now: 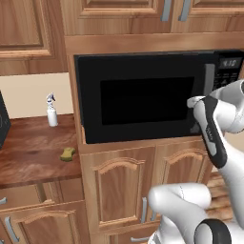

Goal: Place the sponge inside the microwave to prepare for sanitizing.

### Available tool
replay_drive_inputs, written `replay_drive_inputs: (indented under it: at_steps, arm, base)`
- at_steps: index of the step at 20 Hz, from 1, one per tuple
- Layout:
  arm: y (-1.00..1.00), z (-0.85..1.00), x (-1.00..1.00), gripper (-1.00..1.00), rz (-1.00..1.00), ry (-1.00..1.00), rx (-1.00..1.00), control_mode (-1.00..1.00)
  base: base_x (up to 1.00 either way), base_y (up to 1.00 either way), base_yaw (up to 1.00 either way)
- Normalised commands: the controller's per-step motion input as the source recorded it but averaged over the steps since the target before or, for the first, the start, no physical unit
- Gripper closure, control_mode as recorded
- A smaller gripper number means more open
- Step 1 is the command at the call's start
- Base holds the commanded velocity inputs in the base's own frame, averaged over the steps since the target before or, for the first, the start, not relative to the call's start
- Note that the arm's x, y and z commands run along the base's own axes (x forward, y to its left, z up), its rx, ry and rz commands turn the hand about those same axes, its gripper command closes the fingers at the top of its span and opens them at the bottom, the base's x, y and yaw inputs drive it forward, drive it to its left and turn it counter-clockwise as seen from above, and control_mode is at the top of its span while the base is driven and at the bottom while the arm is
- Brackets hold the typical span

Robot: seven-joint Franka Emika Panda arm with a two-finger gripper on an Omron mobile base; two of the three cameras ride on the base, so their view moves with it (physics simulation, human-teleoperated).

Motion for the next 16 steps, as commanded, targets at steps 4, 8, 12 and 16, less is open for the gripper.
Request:
replay_drive_inputs:
  at_steps: [4, 8, 12, 16]
  arm:
    - [0.29, 0.00, -1.00, 1.00, -0.03, -0.11, 0.00, -1.00]
    - [0.65, -0.23, -1.00, 1.00, -0.07, -0.03, -0.13, -1.00]
    - [0.99, -0.61, -1.00, 1.00, -0.13, 0.00, -0.34, -1.00]
    - [1.00, -0.89, -1.00, 1.00, -0.12, -0.01, -0.34, -1.00]
  base:
    - [0.00, 0.00, 0.00]
    - [0.00, 0.00, 0.00]
    - [0.00, 0.00, 0.00]
    - [0.00, 0.00, 0.00]
